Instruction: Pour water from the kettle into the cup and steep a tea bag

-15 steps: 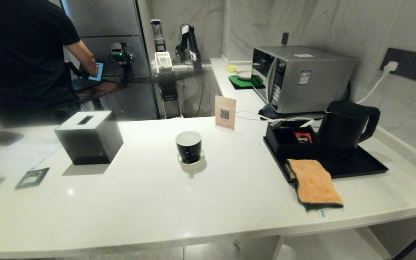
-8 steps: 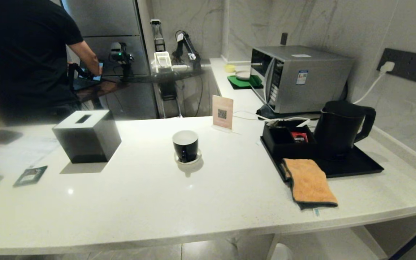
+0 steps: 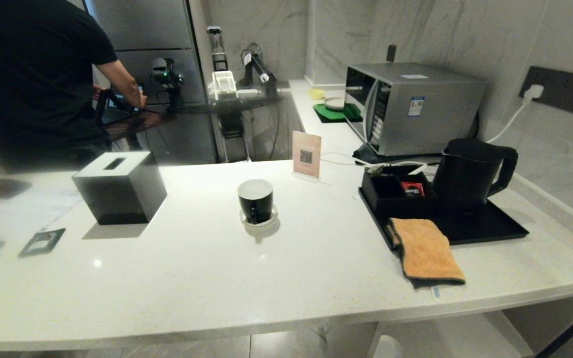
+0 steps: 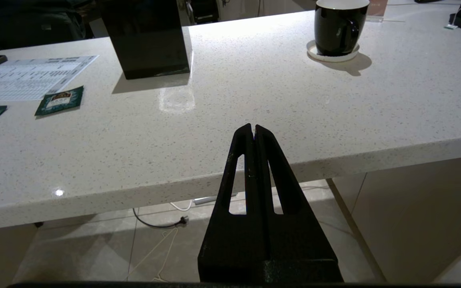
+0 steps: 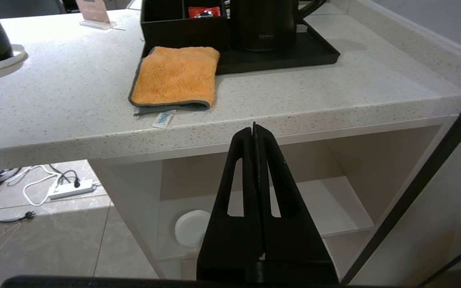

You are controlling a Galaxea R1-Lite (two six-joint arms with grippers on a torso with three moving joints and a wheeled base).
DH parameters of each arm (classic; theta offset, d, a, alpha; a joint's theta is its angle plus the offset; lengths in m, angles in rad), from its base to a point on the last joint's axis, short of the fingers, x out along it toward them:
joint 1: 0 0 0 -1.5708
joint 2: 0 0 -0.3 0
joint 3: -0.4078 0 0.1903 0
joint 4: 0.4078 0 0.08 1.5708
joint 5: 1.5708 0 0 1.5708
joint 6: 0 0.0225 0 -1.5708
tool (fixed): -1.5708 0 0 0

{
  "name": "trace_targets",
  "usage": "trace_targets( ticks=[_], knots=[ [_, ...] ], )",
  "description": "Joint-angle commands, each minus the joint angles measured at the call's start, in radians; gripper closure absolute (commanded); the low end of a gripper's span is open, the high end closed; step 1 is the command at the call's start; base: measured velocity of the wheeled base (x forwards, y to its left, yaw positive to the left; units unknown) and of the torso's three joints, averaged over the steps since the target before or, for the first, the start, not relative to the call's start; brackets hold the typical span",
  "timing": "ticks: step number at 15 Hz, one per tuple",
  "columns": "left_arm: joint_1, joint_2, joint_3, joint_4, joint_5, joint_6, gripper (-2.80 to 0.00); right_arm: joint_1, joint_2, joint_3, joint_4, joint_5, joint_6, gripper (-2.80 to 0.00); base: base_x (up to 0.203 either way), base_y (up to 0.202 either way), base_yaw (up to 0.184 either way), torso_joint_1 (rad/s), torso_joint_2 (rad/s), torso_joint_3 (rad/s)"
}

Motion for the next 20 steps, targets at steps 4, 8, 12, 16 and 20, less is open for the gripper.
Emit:
trace_targets(
  ticks=[4,8,12,16,20],
  knots=[
    [0.0,0.002,0.0,0.0,0.0,0.001,0.0,0.0,0.002,0.0,0.002,0.004,-0.052,0.0,0.0,0.0,0.0,0.0,0.0,0.0],
    [0.0,0.002,0.0,-0.001,0.0,0.001,0.0,0.0,0.001,-0.002,-0.01,0.038,-0.073,0.0,0.0,0.0,0.0,0.0,0.0,0.0],
    [0.0,0.002,0.0,0.0,0.0,0.001,0.0,0.001,0.083,-0.152,0.027,0.132,-0.081,0.0,0.0,0.0,0.0,0.0,0.0,0.0],
    [0.0,0.002,0.0,0.0,0.0,0.001,0.0,-0.014,0.265,-0.283,0.02,0.139,-0.08,0.0,0.0,0.0,0.0,0.0,0.0,0.0],
    [0.0,0.002,0.0,-0.002,0.0,0.001,0.0,-0.135,0.566,-0.344,-0.14,0.139,-0.035,0.0,0.0,0.0,0.0,0.0,0.0,0.0]
  ],
)
